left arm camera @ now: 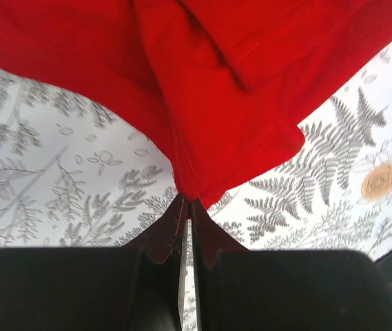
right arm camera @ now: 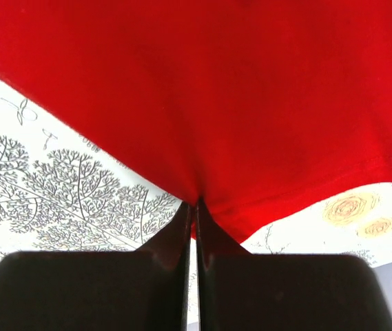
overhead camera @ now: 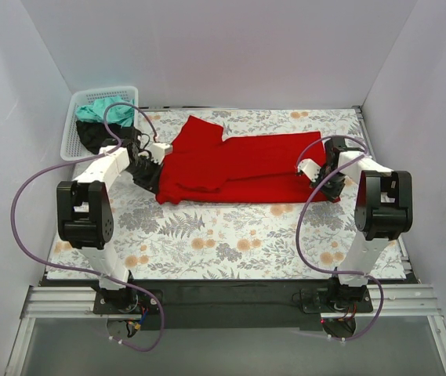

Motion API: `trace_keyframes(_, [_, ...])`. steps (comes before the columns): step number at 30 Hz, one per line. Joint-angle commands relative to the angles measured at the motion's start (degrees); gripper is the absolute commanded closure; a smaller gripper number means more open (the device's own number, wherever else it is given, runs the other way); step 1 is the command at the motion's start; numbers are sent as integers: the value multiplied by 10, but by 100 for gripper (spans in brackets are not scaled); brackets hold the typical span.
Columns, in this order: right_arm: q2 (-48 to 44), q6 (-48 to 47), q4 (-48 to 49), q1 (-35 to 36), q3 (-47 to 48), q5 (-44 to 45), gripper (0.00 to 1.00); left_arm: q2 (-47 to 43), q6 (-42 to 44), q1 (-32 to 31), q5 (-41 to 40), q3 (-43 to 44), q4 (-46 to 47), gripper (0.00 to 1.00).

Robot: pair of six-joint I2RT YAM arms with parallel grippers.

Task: Fold and stack the t-shirts
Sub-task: Fold the tshirt

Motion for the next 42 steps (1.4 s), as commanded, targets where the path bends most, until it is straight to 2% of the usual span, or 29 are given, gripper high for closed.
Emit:
trace_keyframes(1, [-26,-32,-15,-4,-50,29,99,8,57,3,-48,-14,-71,100])
trace_keyframes(7, [-70,-56,-11,-5,-108,38,99,10,57,3,-69,-61,-38,100])
trace_keyframes(12, [-70,-48,-14,-5,-105,31,99,4,58,3,-39,-67,-25,100])
trace_keyframes(17, [-91,-53,-25,-5,-105,28,99,-21,87,3,-1,-64,-48,88])
trace_keyframes(19, [-99,-51,-29,-5,-98,20,99,-28,81,4,10,-54,-52,81])
trace_keyframes(20, [-100,-48,-31,-5,-93,15,99,-32,77,4,23,-52,-54,73])
trace_keyframes(24, [-95,-38,-49,-5,-69,1,99,-41,53,4,58,-57,-48,60])
trace_keyframes(31, [-92,-34,-52,-5,-73,2,99,-35,-68,5,86,-84,6,58])
trace_keyframes(34, [-92,-35,-53,-5,-72,0,99,-28,-85,4,97,-87,-10,58])
trace_keyframes(38, [-88,-32,-54,-5,-66,0,99,-38,-106,4,104,-122,-18,49])
trace_keyframes(42, [-85,-32,-54,-5,-65,0,99,-36,-137,4,106,-148,-3,46])
